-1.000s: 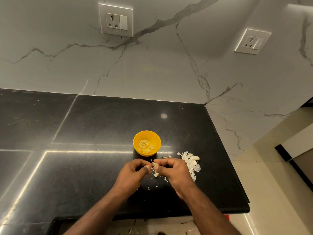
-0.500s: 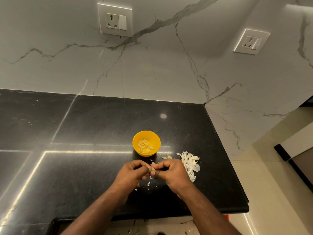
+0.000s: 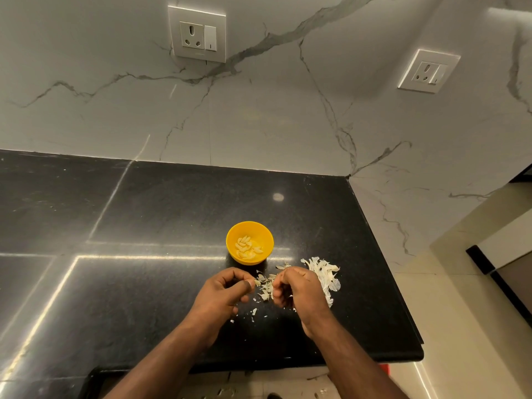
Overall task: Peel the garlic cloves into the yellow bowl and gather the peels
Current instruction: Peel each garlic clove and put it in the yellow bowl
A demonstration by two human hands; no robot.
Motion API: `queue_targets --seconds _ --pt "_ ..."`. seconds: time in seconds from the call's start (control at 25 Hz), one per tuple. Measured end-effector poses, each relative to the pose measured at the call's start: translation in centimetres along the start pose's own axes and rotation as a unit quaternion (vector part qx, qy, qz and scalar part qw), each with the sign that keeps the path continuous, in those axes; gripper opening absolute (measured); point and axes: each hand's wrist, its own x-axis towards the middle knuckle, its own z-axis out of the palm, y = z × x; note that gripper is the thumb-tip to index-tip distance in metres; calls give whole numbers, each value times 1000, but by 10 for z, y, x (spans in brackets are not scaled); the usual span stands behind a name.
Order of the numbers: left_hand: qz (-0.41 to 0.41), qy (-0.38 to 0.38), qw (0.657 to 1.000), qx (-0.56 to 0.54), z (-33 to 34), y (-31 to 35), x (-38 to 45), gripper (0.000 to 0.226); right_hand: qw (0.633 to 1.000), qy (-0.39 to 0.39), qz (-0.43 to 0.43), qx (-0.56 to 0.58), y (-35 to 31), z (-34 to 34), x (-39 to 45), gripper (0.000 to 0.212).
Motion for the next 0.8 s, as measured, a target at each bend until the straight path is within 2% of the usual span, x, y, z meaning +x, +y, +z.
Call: queue_targets --seconds 0.12,0.32,0.48,0.68,0.8 --pt "27 5 1000 14 -1 -2 -1 6 1000 -9 -2 -8 3 -1 0 10" --pt "61 -5 996 70 0 -1 -2 6 998 -49 22 34 4 5 0 21" --pt "37 -14 997 59 -1 -2 -3 7 1000 -24 -5 7 0 6 1 21" --pt "2 -31 999 42 -5 -1 -3 8 998 -38 -34 -47 2 4 1 24" --pt "-11 -35 999 19 -1 0 -3 12 999 -52 -17 -6 4 5 0 15"
